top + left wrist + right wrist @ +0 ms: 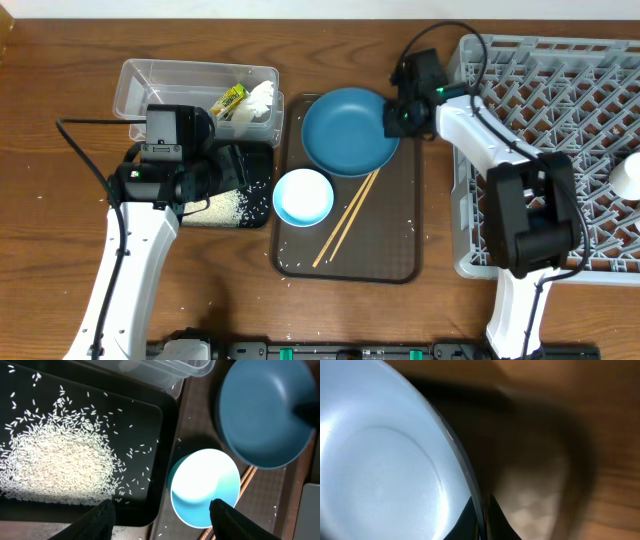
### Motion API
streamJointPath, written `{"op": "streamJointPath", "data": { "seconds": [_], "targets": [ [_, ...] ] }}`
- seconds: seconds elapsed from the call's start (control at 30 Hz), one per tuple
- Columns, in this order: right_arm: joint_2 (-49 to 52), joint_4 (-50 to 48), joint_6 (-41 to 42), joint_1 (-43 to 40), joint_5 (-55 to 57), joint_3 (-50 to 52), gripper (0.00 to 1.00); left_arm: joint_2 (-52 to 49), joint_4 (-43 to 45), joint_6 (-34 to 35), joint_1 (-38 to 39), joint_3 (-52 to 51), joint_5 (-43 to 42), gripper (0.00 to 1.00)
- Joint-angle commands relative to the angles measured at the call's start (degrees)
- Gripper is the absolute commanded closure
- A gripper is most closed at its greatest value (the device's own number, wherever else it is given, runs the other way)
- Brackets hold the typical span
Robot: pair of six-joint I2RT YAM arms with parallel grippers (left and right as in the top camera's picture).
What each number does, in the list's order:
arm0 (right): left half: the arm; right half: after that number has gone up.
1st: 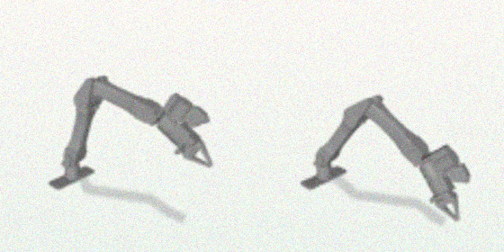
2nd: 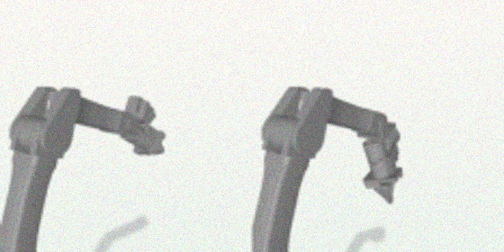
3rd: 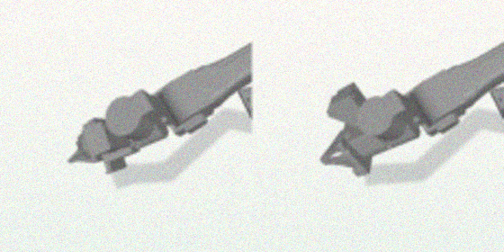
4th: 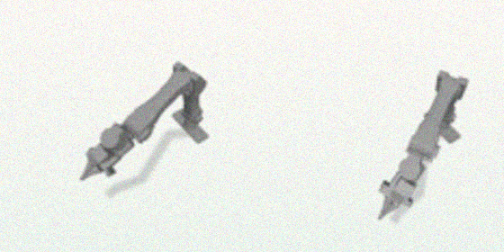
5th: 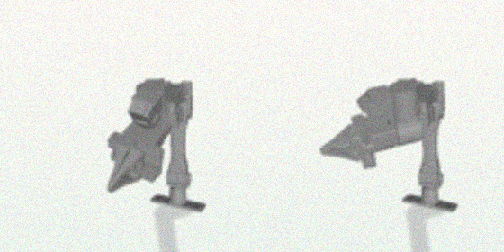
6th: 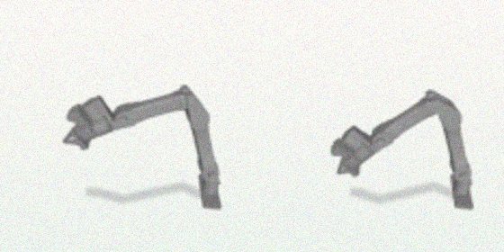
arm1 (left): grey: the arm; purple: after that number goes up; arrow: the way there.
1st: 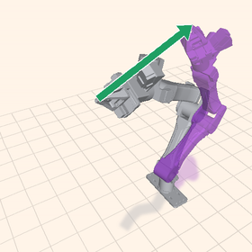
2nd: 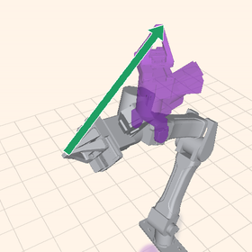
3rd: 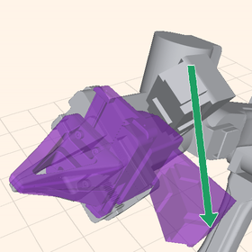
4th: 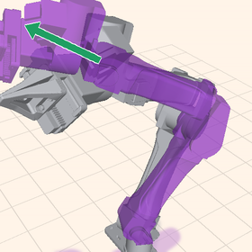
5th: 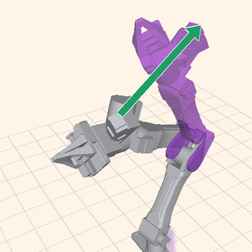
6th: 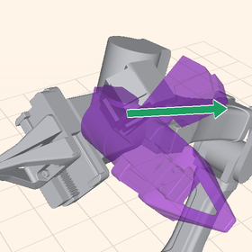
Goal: Sort waste into correct bins and load items into the dishwasher rack
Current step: 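Grasp the blue plate with the right gripper and lift it toward the rack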
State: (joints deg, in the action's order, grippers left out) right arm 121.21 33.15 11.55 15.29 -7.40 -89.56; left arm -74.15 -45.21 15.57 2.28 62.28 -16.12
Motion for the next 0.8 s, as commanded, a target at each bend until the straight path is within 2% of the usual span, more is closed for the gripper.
{"op": "streamJointPath", "data": {
  "seconds": [0.0, 0.13, 0.33, 0.43, 0.57, 0.63, 0.77],
  "targets": [
    [-7.8, -0.5, -0.3, -3.3, 4.9, -3.9, 0.99, -0.2, -0.3, -0.5, -0.1, 0.4, 0.6, 0.36],
    [-15.9, -1.4, -6.1, -7.3, 12.8, -4.2, 0.99, -0.2, -0.4, -0.5, -0.1, 0.4, 0.6, 0.36],
    [-24.5, -6.2, -24.5, -13.7, 25.5, -4.2, 0.99, -0.2, -0.2, -0.6, -0.1, 0.4, 0.6, 0.36],
    [-25.6, -10.0, -31.8, -16.7, 35.9, -4.2, 0.99, -0.2, -0.1, -0.5, -0.1, 0.4, 0.6, 0.36],
    [-24.6, -17.5, -32.4, -20.0, 56.0, -4.1, 0.99, -0.2, -0.2, -0.5, -0.1, 0.4, 0.6, 0.36],
    [-23.6, -21.7, -33.2, -21.9, 61.9, -4.1, 0.99, -0.2, -0.2, -0.5, -0.1, 0.4, 0.6, 0.36],
    [-21.4, -25.6, -36.5, -25.2, 62.1, -4.1, 0.99, -0.2, -0.2, -0.5, -0.1, 0.4, 0.6, 0.36]
  ]
}}
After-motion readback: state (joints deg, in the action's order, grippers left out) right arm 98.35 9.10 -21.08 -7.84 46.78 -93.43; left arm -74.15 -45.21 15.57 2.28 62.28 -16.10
